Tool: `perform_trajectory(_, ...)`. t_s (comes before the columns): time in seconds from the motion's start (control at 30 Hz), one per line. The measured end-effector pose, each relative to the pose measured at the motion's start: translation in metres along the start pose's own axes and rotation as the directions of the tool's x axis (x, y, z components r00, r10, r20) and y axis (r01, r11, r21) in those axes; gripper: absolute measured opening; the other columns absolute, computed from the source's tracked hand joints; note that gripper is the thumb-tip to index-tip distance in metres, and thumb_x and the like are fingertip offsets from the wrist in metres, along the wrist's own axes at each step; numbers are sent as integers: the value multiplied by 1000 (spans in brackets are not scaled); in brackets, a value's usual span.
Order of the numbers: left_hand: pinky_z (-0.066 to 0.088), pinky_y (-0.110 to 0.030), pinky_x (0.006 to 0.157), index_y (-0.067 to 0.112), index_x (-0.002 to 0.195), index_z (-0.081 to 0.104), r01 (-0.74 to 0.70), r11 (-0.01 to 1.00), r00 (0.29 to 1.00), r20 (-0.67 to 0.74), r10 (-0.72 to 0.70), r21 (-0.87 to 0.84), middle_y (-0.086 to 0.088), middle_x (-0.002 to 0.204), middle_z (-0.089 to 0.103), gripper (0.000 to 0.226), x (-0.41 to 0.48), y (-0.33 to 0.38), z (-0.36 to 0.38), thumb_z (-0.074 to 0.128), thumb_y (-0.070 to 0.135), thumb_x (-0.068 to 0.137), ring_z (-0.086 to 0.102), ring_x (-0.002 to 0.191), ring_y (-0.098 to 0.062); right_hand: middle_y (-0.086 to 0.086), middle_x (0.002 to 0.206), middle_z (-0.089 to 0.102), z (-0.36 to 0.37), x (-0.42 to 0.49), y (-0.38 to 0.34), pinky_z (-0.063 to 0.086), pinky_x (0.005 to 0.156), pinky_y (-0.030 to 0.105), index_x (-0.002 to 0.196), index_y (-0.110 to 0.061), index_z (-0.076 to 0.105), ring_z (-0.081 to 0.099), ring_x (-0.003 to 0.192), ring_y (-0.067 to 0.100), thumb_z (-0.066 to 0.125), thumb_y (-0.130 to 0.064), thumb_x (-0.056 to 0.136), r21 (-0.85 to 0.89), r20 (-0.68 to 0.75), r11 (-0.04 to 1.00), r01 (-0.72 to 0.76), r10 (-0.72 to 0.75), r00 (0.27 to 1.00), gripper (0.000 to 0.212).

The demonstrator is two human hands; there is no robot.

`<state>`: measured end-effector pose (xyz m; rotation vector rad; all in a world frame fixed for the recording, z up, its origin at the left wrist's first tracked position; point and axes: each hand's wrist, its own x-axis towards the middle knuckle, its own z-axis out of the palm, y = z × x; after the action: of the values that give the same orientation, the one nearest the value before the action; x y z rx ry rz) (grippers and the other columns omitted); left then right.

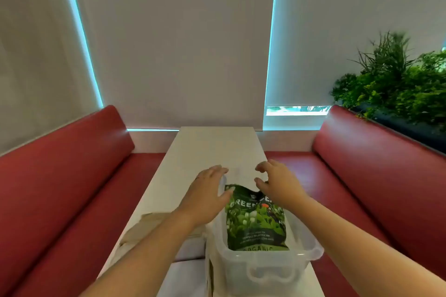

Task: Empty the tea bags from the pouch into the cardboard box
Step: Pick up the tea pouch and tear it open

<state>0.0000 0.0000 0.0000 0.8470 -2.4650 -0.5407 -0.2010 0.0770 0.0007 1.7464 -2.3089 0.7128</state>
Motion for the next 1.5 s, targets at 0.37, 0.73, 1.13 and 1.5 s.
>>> perform_trajectory(0.37,-2,-33,118,24,152,0,193,981,965,182,-187,-15,3,160,-12,80,-15,-14,79,45,52,92,-14,146,-15,6,134,50,95,16,48,38,100,35,134,-17,47,46,121,25,52,-35,91,-122,242,989,-81,109,964,47)
perform_trajectory(0.73,2,-39,121,25,152,-1,241,967,962,155,-226,-84,9,160,-10,74,-20,-20,90,44,41,96,-13,145,-6,10,122,59,146,52,73,43,94,41,127,-11,52,40,121,32,53,-32,91,-278,307,960,-33,121,944,41)
perform_trajectory(1.13,-2,-33,120,25,152,-3,244,966,964,129,-232,-85,12,160,-6,74,-22,-19,88,42,40,96,-10,144,-1,9,100,63,126,74,64,51,73,38,102,-11,68,55,96,32,50,-22,95,-197,171,976,-96,130,977,23)
perform_trajectory(1.5,30,-41,114,36,149,5,291,871,956,79,-283,-397,18,149,29,91,-22,-10,80,64,50,81,29,139,-10,8,92,62,36,18,22,33,66,32,99,-6,64,50,89,30,51,-20,95,51,-180,996,77,-67,981,20)
